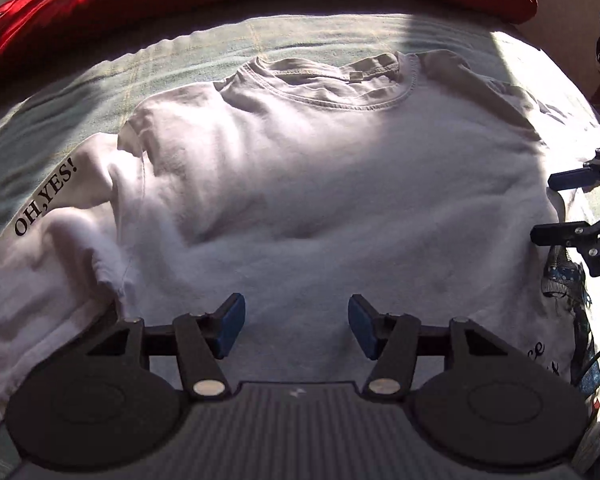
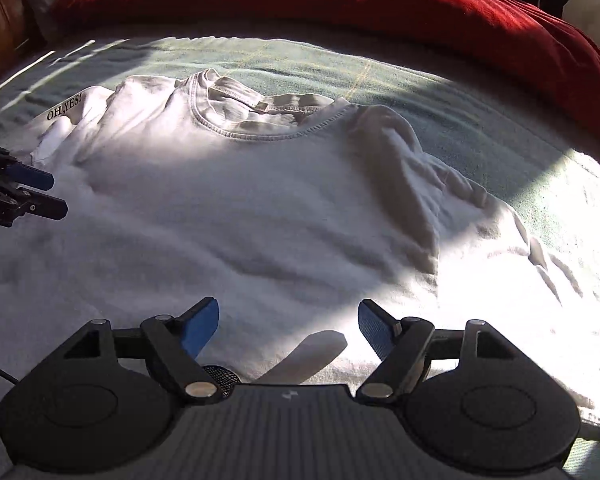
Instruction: Fold clothes
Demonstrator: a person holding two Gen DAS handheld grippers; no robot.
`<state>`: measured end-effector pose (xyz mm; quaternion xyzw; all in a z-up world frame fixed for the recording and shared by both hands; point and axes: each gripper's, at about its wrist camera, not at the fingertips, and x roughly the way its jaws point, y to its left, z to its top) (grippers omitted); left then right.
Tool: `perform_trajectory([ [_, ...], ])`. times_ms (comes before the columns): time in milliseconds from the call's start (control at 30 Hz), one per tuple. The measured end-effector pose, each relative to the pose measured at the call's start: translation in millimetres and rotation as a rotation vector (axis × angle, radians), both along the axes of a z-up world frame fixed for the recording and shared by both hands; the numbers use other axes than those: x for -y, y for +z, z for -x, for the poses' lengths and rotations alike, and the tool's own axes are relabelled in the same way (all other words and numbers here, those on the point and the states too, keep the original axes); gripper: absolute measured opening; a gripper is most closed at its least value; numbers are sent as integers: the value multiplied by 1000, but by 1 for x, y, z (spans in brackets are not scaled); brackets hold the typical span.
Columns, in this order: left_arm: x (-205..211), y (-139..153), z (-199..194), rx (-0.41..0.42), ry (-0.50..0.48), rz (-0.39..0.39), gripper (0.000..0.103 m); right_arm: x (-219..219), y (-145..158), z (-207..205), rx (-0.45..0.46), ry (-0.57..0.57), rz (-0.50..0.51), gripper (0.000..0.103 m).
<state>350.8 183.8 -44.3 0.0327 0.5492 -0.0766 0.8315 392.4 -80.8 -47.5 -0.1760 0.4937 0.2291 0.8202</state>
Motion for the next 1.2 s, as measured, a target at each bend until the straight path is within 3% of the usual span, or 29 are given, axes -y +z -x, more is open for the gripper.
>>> perform_trajectory([
  [67, -4, -4, 16, 5, 12, -9, 60, -2, -2, 10, -6, 6, -4, 81],
  [200, -21, -8, 46, -9, 53, 7, 68, 1, -7, 17, -19, -23, -16, 103],
  [467, -46, -8, 63, -32, -32, 66, 71, 19, -17, 18, -45, -134, -45, 103],
  [633, -66, 1, 74, -85, -58, 106, 70, 20, -20, 25, 8, -205, -66, 103],
  [1033, -51, -11, 40, 64, -39, 201, 72, 22, -23, 39, 94, -243, -92, 103],
  [1200, -59, -12, 59, 37, -27, 236, 86, 22, -22, 42, 106, -245, -103, 103],
])
